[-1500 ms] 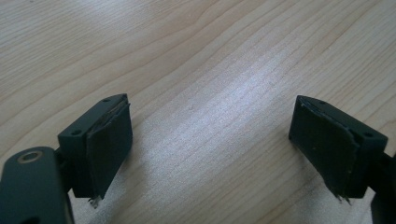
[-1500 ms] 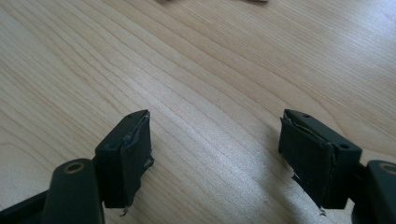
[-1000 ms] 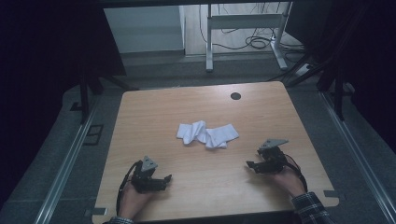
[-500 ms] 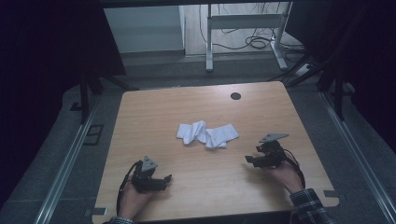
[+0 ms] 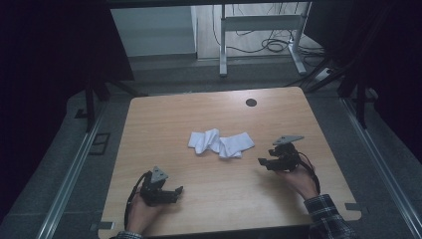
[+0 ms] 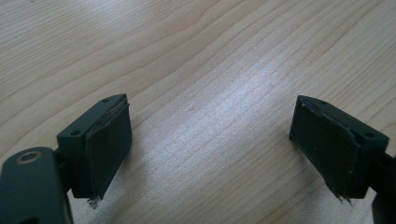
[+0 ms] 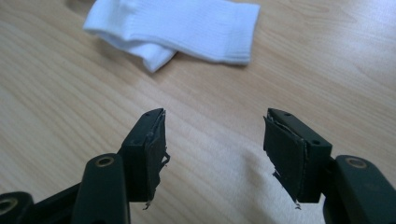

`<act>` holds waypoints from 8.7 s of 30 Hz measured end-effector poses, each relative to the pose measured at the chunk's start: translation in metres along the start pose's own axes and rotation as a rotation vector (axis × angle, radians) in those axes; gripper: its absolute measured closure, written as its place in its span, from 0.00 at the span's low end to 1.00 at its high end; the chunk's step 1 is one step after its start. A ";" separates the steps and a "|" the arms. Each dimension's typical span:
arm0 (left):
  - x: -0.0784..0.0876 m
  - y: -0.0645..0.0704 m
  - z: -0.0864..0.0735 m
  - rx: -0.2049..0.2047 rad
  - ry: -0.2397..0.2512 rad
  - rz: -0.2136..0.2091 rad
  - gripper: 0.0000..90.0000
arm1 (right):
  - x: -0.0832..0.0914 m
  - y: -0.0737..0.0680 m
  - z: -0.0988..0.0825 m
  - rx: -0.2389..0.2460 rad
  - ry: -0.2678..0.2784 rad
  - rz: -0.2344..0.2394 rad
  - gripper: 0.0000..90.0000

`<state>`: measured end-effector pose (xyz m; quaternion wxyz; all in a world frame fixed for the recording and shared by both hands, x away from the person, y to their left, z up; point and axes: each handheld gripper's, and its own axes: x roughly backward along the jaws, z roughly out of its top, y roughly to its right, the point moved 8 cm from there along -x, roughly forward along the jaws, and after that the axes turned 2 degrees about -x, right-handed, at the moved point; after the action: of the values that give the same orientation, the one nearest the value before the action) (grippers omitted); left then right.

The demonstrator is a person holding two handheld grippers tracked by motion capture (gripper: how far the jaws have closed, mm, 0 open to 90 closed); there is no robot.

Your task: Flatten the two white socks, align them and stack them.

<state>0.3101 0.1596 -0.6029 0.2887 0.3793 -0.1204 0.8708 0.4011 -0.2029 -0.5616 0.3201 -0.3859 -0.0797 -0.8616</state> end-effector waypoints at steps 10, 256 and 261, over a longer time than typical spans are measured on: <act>0.000 0.000 0.000 0.000 0.001 0.000 0.14 | -0.008 0.004 0.019 0.018 0.014 -0.017 0.52; -0.024 0.008 0.100 0.025 0.021 -0.065 0.68 | 0.022 0.017 -0.035 0.036 -0.020 -0.012 0.57; -0.037 -0.001 0.114 -0.006 0.027 -0.028 0.70 | 0.024 0.036 -0.040 0.012 -0.010 -0.041 0.52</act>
<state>0.3982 0.0960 -0.5518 0.3037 0.3680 -0.1138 0.8714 0.3867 -0.2577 -0.5758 0.3043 -0.3864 -0.0946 -0.8655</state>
